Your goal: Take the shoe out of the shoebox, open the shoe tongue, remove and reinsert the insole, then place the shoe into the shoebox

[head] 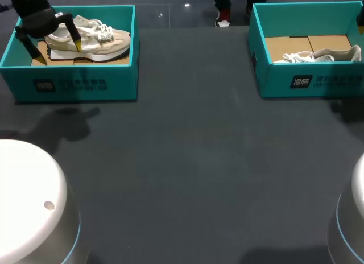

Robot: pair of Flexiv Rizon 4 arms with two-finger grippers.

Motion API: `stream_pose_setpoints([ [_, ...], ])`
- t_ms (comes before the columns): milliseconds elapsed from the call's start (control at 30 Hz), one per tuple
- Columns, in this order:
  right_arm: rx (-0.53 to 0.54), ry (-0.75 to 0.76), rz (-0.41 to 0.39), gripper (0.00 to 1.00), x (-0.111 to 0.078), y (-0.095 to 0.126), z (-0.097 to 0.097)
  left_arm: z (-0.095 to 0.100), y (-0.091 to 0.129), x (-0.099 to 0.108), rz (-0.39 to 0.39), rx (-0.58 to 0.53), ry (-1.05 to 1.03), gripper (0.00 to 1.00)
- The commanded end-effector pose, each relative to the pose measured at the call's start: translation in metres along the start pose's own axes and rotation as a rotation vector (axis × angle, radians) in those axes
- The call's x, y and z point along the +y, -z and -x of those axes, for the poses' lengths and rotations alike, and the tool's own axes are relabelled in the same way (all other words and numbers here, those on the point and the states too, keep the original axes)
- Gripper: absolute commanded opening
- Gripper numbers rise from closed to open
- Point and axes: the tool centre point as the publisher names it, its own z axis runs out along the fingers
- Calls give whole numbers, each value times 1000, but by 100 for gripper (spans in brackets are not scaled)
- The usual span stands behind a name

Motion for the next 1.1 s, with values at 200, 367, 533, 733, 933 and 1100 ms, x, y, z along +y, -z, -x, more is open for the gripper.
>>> stream_pose_setpoints([
  [200,0,-1,0,100,0,0,0,0,-13,17,25,28,-97,100],
  [367,0,-1,0,100,0,0,0,-2,-14,86,23,42,-125,100],
  [533,0,-1,0,100,0,0,0,-1,-11,153,1,87,-246,100],
  [733,0,-1,0,100,0,0,0,2,-12,177,35,149,-263,100],
  [933,0,-1,0,100,0,0,0,2,-12,177,35,149,-263,100],
  [1100,0,-1,0,100,0,0,0,-1,-17,210,72,140,-313,100],
])
